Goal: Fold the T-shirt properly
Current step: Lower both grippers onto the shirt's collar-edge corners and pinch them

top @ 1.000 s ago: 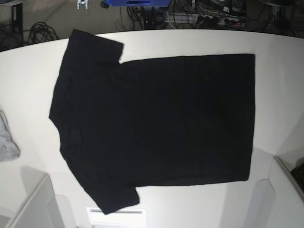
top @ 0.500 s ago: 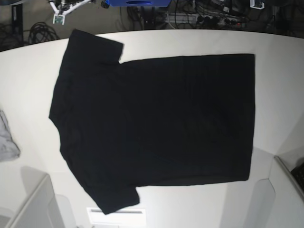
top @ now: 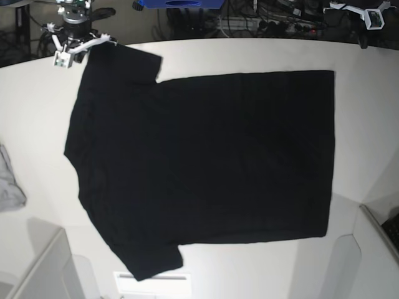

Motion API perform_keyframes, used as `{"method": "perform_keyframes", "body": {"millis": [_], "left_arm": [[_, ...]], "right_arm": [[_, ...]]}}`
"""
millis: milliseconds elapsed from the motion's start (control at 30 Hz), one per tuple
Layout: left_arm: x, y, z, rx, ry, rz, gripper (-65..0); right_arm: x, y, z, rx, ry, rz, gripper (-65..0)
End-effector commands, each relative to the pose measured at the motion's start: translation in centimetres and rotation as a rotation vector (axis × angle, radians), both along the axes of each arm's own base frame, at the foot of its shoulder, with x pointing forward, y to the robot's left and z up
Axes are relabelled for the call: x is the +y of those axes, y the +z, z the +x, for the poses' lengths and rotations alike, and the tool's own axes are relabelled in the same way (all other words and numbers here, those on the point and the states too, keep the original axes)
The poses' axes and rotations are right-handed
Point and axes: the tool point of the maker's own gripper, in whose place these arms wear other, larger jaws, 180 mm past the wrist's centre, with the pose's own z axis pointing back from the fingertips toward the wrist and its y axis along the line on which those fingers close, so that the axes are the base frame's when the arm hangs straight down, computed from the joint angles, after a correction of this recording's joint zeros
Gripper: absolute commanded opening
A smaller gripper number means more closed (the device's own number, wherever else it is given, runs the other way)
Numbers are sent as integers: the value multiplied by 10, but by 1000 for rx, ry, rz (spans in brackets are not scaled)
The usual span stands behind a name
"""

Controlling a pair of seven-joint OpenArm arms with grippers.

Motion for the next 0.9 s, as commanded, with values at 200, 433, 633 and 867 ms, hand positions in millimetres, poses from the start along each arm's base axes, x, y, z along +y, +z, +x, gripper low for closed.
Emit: {"method": "perform_keyframes", "body": {"millis": [200,433,633,867], "left_arm": [[-2,7,6,-39,-9,1,-650],[-3,7,13,-57,-15,-8,-285],[-31,-10,25,-14,-113,-179,-166],[-21,-10,35,-1,-84,-442,-209]], "right_arm": [[20,19,30,-156,51,236,-606],[18,25,48,-194,29,384,-333],[-6,19,53,-187,-24,473,-320],[-36,-9,45,-111,-77,518,-318]]}}
